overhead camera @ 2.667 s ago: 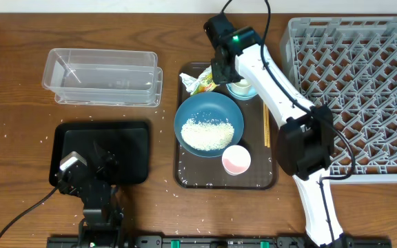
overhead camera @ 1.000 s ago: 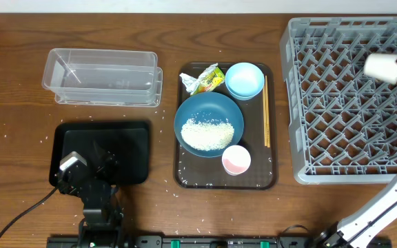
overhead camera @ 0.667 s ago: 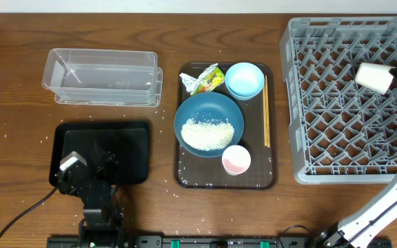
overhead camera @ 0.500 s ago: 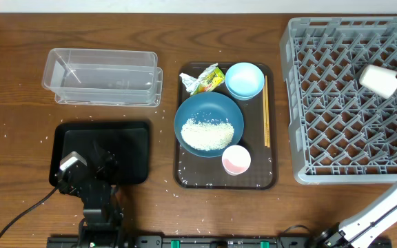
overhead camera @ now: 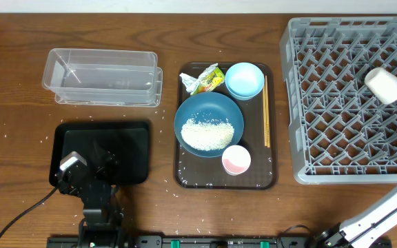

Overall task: Sort waste into correct bins and load items into the dishwasher rack
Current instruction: 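Lower the paper cup into the rack's right side and release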

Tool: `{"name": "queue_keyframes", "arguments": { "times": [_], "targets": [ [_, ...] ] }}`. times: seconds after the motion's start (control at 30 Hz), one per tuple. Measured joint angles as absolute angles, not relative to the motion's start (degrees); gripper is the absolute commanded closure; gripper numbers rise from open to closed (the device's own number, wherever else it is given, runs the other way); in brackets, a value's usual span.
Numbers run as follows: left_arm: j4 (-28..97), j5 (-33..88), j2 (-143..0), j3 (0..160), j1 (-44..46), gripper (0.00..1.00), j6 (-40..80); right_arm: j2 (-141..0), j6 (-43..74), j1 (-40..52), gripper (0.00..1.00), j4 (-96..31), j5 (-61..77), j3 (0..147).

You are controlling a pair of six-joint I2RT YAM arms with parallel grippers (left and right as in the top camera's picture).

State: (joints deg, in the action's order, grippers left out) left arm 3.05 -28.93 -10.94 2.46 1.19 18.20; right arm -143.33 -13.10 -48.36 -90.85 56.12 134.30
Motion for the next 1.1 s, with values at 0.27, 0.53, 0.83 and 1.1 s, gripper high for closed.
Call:
{"name": "queue_keyframes", "arguments": {
  "times": [0.27, 0.53, 0.83, 1.1],
  "targets": [
    [3.03, -28.95, -10.94, 2.46, 1.19, 0.02, 18.20, -140.79, -8.54, -50.17, 0.78, -89.14, 44.10, 134.10],
    [3.03, -28.93, -10.94, 2.46, 1.19, 0.02, 18.20, -129.29, -3.57, -49.93, 0.65, -88.40, 37.28, 134.08],
    [3.03, -28.95, -10.94, 2.46, 1.19, 0.02, 18.20, -125.84, -1.02, -41.74, 0.81, -84.64, 30.68, 133.91],
    [3.03, -28.95, -10.94, 2.46, 1.19, 0.02, 18.20, -126.19, 4.67, -31.00, 0.99, -77.56, 18.09, 128.16]
  ]
}}
